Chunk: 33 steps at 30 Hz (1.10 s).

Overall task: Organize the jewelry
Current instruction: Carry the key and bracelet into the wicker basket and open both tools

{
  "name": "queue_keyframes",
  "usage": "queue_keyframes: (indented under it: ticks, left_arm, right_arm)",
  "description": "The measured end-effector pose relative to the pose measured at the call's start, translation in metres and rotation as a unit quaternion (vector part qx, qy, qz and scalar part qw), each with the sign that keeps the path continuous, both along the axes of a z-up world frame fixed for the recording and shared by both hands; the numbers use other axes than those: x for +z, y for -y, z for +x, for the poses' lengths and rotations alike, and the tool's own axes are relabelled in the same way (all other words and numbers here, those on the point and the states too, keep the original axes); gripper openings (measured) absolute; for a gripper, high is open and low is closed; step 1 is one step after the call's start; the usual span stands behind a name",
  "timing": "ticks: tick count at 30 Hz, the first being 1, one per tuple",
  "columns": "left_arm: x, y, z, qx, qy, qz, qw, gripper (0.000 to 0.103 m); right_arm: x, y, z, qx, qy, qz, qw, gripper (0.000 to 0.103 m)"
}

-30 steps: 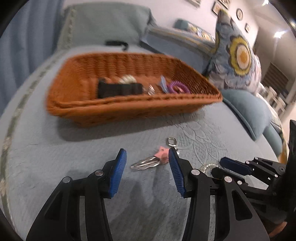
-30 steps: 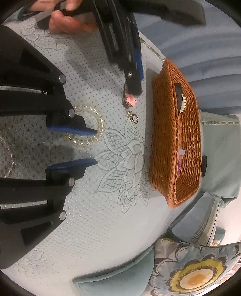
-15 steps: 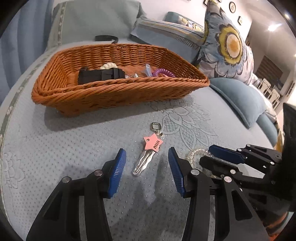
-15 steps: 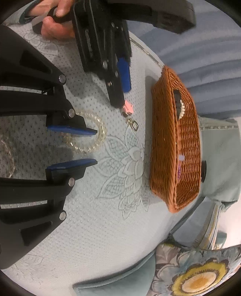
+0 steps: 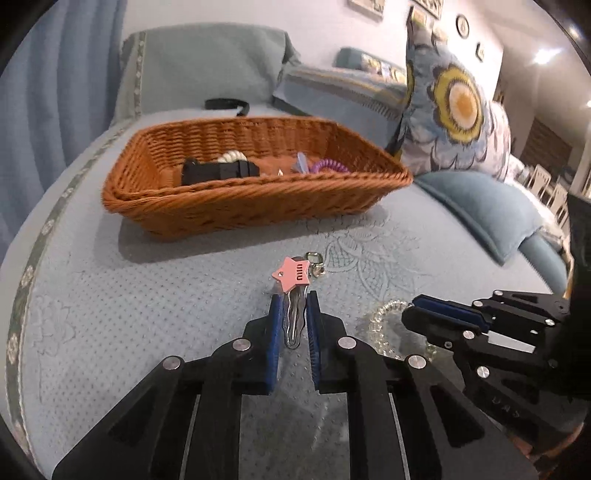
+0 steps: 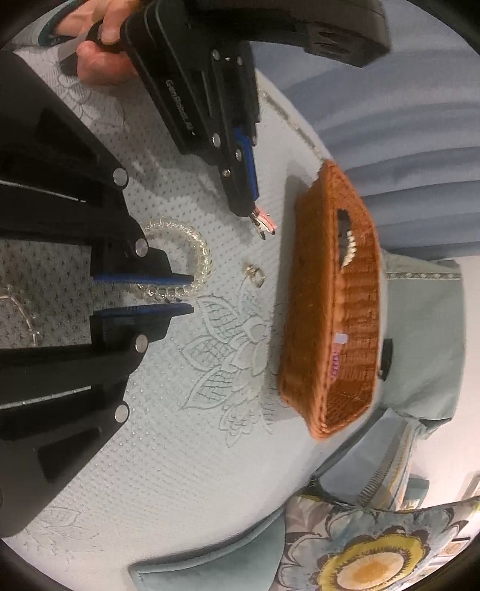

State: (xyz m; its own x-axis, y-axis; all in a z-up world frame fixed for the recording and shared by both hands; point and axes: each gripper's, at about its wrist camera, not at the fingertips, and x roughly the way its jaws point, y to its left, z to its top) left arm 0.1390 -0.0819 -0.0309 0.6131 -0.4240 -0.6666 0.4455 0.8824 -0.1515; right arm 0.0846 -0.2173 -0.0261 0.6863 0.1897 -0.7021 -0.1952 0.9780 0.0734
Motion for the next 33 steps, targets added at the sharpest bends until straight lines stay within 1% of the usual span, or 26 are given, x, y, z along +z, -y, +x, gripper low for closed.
queue_keyframes:
  ticks: [3, 7, 9, 13, 17, 21, 24, 27, 29, 33]
  left_arm:
    - [0.006, -0.005, -0.01, 0.003, 0.015, -0.018, 0.9997, 0.011]
    - [0.015, -0.009, -0.017, 0.009, 0.029, -0.038, 0.9988, 0.011]
    - [0.02, -0.011, -0.019, 0.011, 0.038, -0.048, 0.9981, 0.011]
    - [0.044, -0.016, -0.021, 0.015, 0.066, -0.075, 0.9949, 0.011]
    - [0.071, -0.012, -0.008, 0.018, 0.09, -0.079, 0.9926, 0.011]
    - [0.094, -0.008, 0.012, 0.018, 0.106, -0.08, 0.9909, 0.011]
    - [0.106, -0.007, 0.037, 0.026, 0.107, -0.087, 0.9901, 0.011]
    - [0.109, -0.004, 0.068, 0.027, 0.088, -0.106, 0.99, 0.011]
    - [0.106, 0.002, 0.082, 0.03, 0.081, -0.105, 0.9908, 0.011]
    - [0.095, 0.015, 0.104, 0.036, 0.068, -0.09, 0.993, 0.011]
  right_arm:
    - [0.005, 0.002, -0.004, 0.002, 0.012, 0.007, 1.0, 0.008]
    - [0.014, 0.009, -0.004, 0.0, 0.019, 0.03, 0.999, 0.008]
    - [0.024, 0.01, -0.006, -0.002, 0.031, 0.033, 0.999, 0.008]
    - [0.05, 0.009, -0.006, -0.002, 0.063, 0.027, 0.998, 0.008]
    - [0.083, 0.014, 0.012, -0.003, 0.092, 0.025, 0.995, 0.008]
    - [0.112, 0.022, 0.047, -0.014, 0.116, 0.017, 0.993, 0.008]
    - [0.122, 0.032, 0.074, -0.023, 0.109, 0.03, 0.993, 0.008]
    - [0.122, 0.039, 0.112, -0.041, 0.089, 0.037, 0.995, 0.008]
    - [0.115, 0.04, 0.133, -0.043, 0.069, 0.037, 0.996, 0.008]
    - [0.088, 0.042, 0.171, -0.056, 0.019, 0.038, 0.998, 0.008]
